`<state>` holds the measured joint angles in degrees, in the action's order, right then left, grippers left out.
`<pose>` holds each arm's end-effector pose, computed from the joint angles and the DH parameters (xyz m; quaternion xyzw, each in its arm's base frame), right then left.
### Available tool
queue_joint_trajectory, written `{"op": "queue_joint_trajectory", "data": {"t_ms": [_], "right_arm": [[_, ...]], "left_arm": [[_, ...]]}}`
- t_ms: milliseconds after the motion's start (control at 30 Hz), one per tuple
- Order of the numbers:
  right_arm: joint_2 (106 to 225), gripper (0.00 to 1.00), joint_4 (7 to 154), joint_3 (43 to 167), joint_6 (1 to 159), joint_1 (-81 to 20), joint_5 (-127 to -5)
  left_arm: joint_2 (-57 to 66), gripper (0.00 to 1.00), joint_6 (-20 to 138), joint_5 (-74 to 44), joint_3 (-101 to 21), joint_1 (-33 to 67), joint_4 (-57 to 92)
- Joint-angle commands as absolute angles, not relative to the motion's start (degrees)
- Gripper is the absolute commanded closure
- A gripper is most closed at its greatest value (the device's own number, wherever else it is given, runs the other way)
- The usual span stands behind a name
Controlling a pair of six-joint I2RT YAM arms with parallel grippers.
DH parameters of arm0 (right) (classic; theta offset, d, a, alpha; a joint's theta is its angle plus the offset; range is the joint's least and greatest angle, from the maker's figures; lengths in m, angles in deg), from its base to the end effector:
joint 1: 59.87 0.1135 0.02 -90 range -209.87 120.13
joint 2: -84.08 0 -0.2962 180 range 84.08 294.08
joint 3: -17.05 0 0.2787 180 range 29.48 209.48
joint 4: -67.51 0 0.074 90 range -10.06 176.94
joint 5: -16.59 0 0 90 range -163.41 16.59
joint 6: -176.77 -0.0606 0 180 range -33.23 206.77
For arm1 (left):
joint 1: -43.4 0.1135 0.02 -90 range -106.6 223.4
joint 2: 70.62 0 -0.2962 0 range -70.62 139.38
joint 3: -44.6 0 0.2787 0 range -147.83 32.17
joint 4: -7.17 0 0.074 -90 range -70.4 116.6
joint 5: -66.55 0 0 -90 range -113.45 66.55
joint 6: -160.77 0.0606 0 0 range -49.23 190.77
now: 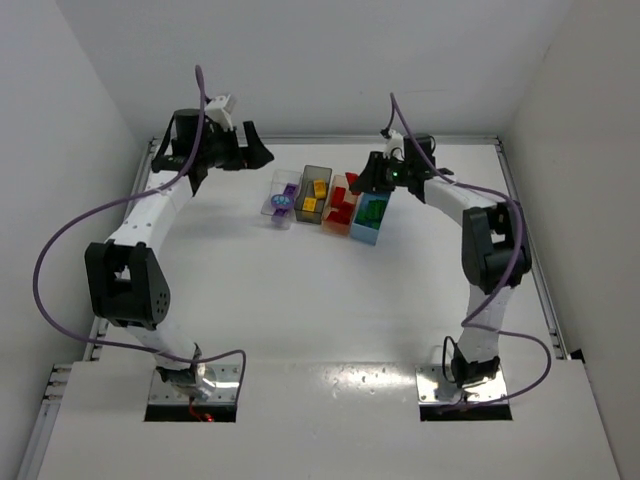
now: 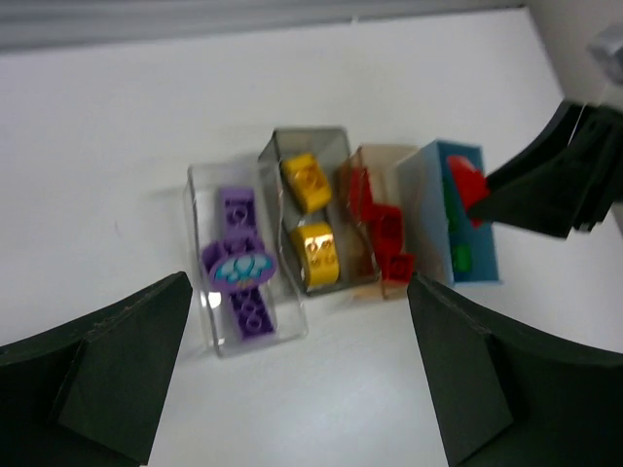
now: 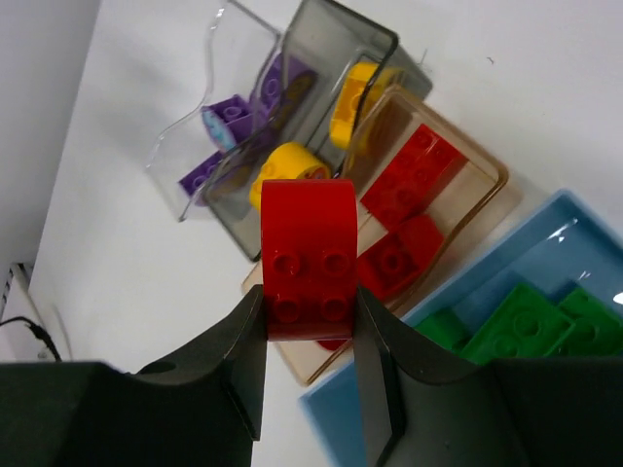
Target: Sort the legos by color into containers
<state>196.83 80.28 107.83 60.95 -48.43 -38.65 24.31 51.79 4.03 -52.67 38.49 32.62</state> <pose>0.4780 0.1320 0.2118 -0.0316 0.8562 0.3922 0.3349 0.4374 -0.0656 0.3698 0.0306 0.8205 -0.3047 0.4828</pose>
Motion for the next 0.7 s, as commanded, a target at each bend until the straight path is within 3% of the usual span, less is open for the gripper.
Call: {"op": "queue_joint_trajectory", "data": {"t_ms": [0, 167, 400, 600, 667], "right_arm": [[200.97, 1.0, 78.01, 113.5, 58.73, -47.65, -39.23], [205.54, 0.99, 78.01, 117.28, 58.13, -45.28, -39.22], [206.69, 0.62, 78.01, 116.06, 56.89, -44.75, -42.74], [202.05, 0.5, 78.62, 111.58, 56.19, -44.75, -45.47], [200.81, 0.42, 78.1, 110.78, 56.19, -44.75, -45.47]], "left_arm": [[20.35, 0.0, 53.98, 2.04, -51.68, 39.96, 36.56], [19.2, 0.0, 53.98, 2.03, -49.22, 41.63, 37.79], [21.22, 0.0, 55.21, -1.82, -49.39, 42.17, 41.21], [22.28, 0.0, 54.16, -3.77, -49.39, 42.17, 41.75], [22.28, 0.0, 54.16, -4.47, -48.86, 42.17, 41.75]]}}
